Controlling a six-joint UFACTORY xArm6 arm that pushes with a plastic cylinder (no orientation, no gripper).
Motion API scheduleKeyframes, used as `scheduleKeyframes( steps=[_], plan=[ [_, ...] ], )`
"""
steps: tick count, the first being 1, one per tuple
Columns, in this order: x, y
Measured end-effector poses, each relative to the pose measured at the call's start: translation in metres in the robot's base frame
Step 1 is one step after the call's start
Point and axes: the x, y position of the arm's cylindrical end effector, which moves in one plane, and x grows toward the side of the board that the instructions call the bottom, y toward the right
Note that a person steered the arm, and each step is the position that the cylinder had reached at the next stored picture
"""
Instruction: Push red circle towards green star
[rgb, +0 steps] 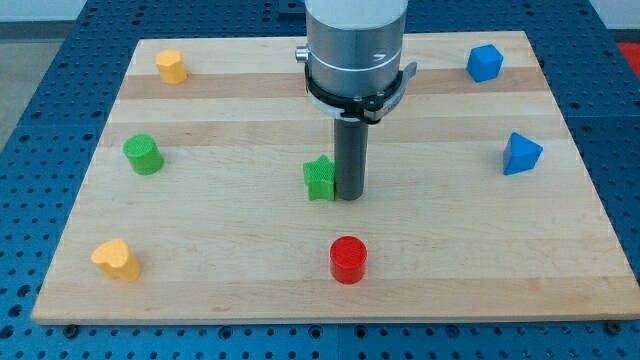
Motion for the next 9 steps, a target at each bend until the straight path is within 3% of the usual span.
scheduleKeyframes(
  steps=[3,7,9],
  plan=[
    [0.001,0.036],
    [0.101,0.046],
    [0.116,0.043]
  ],
)
